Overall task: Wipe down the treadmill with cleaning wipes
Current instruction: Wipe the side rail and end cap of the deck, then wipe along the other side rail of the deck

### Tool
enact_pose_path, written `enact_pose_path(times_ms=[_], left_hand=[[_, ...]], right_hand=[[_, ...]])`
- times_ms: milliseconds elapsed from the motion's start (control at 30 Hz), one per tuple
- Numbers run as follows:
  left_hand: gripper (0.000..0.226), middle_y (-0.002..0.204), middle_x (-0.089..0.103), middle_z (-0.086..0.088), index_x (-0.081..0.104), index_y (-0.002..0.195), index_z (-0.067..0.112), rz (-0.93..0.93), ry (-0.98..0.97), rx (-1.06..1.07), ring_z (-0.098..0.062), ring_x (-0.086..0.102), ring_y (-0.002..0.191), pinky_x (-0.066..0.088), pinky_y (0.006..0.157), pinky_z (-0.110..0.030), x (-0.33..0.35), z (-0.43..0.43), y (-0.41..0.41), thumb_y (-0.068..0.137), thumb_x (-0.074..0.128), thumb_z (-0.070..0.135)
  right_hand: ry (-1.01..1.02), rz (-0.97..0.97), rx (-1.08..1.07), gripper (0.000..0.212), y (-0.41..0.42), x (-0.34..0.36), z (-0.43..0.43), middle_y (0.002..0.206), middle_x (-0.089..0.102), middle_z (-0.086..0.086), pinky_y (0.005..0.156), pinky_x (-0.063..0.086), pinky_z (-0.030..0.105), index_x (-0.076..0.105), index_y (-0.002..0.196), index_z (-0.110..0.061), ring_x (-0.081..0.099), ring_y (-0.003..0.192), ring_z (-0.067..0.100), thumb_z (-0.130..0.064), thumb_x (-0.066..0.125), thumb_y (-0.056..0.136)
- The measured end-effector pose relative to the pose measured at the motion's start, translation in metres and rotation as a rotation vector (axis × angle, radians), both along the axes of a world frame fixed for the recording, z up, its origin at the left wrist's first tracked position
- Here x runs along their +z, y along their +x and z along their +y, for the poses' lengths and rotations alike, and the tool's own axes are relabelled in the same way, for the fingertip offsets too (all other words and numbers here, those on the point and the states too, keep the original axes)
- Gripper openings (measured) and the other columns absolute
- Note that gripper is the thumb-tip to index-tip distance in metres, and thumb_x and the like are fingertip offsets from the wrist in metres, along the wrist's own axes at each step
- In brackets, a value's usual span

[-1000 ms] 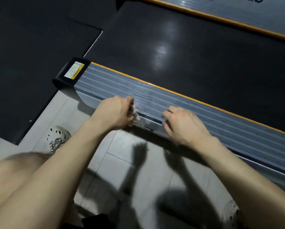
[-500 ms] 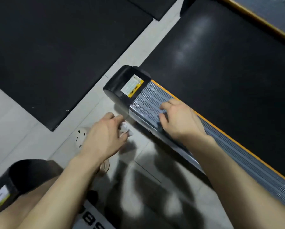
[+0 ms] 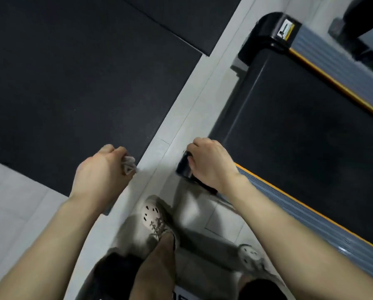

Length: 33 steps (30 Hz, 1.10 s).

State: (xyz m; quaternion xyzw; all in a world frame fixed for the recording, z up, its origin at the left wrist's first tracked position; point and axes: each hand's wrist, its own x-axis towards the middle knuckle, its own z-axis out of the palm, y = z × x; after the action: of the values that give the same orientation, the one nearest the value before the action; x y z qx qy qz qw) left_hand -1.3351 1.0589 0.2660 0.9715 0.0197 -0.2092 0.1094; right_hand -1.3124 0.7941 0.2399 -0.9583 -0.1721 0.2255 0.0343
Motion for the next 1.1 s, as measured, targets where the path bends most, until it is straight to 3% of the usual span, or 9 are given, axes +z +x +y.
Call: enact_pose_path(times_ms=[233,400,500,600,800,967,1100], left_hand=[[0.017,0.091,0.056,0.003,0.064,0.093,0.025,0.073,-0.006,-0.407,-0.031,0.068,0.078,0.046,0.065,-0.034,0.051,-0.032,0.146,0.098,0.058,0.04],[0.017,0.103,0.061,0.006,0.061,0.104,0.031,0.098,0.079,-0.731,-0.024,0.069,0.092,0.041,0.067,-0.032,0.074,-0.084,0.26,0.09,0.067,0.039],[0.014,0.089,0.059,0.002,0.062,0.093,0.028,-0.019,0.039,-0.813,-0.03,0.068,0.078,0.048,0.061,-0.033,0.09,-0.102,0.355,0.088,0.072,0.037],[0.017,0.092,0.059,0.001,0.054,0.088,0.029,0.029,0.023,-0.808,-0.032,0.07,0.083,0.057,0.07,-0.038,0.11,-0.123,0.456,0.094,0.062,0.043],[0.029,0.087,0.066,0.004,0.052,0.079,0.024,0.094,0.028,-0.932,-0.032,0.07,0.088,0.046,0.065,-0.035,0.17,-0.152,0.58,0.084,0.068,0.048],[0.034,0.084,0.069,0.008,0.048,0.071,0.028,0.073,0.089,-1.095,-0.026,0.072,0.086,0.043,0.064,-0.032,0.212,-0.168,0.674,0.081,0.064,0.057],[0.042,0.078,0.069,0.005,0.049,0.071,0.023,0.007,0.033,-1.217,-0.027,0.072,0.083,0.043,0.064,-0.031,0.24,-0.207,0.748,0.084,0.067,0.06]], right_hand=[[-0.025,0.017,-0.206,0.026,0.094,0.048,-0.023,0.113,0.062,0.004,0.097,0.05,0.043,0.067,0.121,-0.015,0.061,0.105,0.029,-0.028,0.051,0.105],[-0.062,-0.078,-0.451,0.012,0.153,0.056,-0.057,0.096,0.065,0.005,0.091,0.049,0.042,0.07,0.097,-0.016,0.064,0.091,0.03,-0.023,0.06,0.097],[-0.076,-0.074,-0.608,0.006,0.193,0.059,-0.071,0.091,0.063,0.005,0.087,0.048,0.043,0.068,0.089,-0.016,0.064,0.087,0.031,-0.019,0.064,0.091],[-0.08,-0.027,-0.711,0.009,0.246,0.07,-0.077,0.096,0.065,0.007,0.088,0.05,0.044,0.07,0.094,-0.015,0.065,0.092,0.032,-0.021,0.064,0.092],[-0.103,0.021,-0.892,0.021,0.339,0.118,-0.08,0.107,0.066,0.006,0.097,0.05,0.042,0.07,0.108,-0.017,0.065,0.101,0.028,-0.029,0.057,0.098],[-0.158,0.023,-1.079,0.008,0.394,0.17,-0.075,0.094,0.066,0.007,0.093,0.051,0.043,0.071,0.091,-0.016,0.065,0.09,0.032,-0.023,0.071,0.086],[-0.2,0.032,-1.223,0.013,0.431,0.21,-0.066,0.104,0.066,0.006,0.105,0.045,0.041,0.071,0.1,-0.017,0.064,0.1,0.031,-0.019,0.065,0.089]])
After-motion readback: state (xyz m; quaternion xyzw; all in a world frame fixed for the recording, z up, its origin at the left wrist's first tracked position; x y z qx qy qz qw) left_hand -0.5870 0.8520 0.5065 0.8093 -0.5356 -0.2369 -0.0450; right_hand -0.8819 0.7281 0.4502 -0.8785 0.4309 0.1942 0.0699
